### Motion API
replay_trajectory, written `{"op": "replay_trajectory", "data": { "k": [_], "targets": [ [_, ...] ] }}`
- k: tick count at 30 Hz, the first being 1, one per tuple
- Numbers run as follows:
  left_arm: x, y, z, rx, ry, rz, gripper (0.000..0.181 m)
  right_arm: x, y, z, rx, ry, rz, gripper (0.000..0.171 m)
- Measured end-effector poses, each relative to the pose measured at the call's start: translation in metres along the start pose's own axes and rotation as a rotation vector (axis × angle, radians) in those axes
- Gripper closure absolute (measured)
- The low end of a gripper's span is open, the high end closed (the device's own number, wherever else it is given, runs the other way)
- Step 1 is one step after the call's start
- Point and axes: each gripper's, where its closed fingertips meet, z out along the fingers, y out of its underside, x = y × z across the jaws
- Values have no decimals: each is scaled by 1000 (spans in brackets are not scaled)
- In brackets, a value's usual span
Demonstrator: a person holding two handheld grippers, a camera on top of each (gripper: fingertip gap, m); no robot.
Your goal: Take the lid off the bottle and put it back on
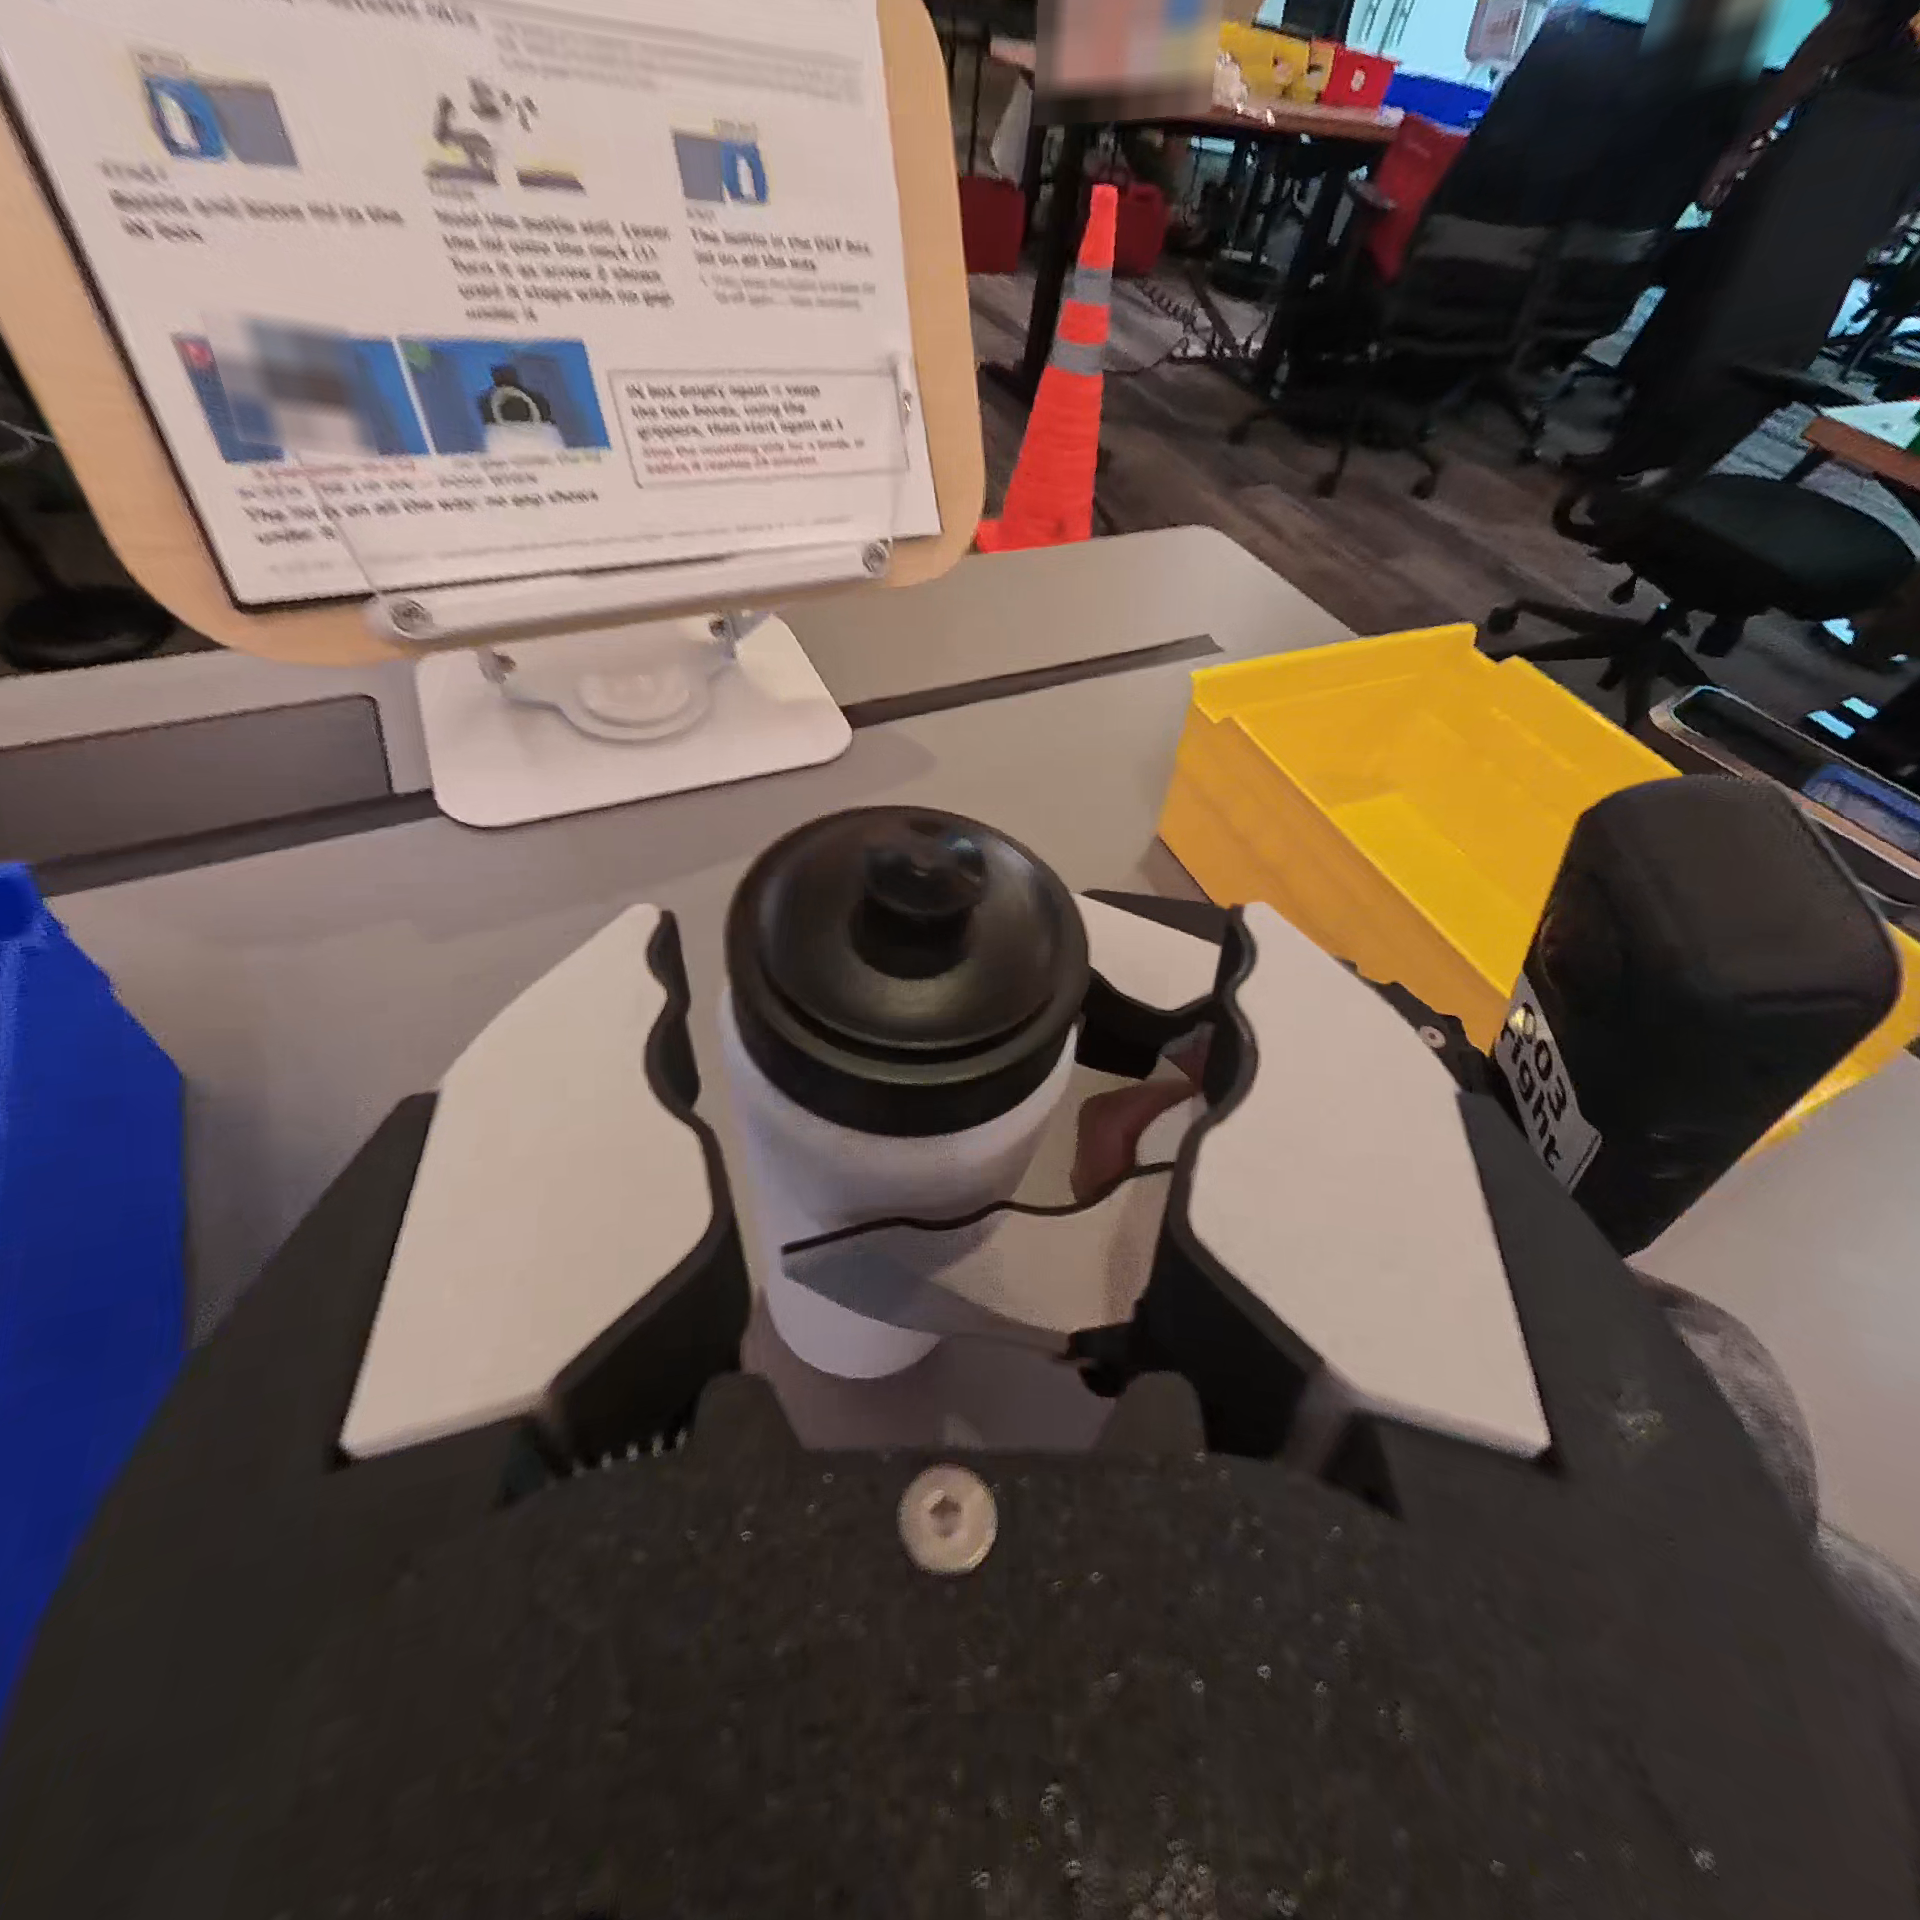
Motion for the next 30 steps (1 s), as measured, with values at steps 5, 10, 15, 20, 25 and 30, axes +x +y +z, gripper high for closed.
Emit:
{"op": "replay_trajectory", "data": {
  "k": [5,10,15,20,25,30],
  "targets": [
    [-9,9,7,-51,-54,27,110,0,0,-1,-2,2,0,85],
    [-8,12,3,-125,143,127,111,-2,0,0,-10,-5,0,85],
    [-5,14,1,-191,422,270,111,-3,0,-1,-19,-13,0,85],
    [-4,18,-4,-289,746,413,111,-6,1,0,-30,-26,2,85],
    [-6,22,-9,-407,1030,605,111,-9,1,1,-38,-39,1,85],
    [-6,24,-14,-468,1339,815,111,-11,1,0,-48,-41,-7,85]
  ]
}}
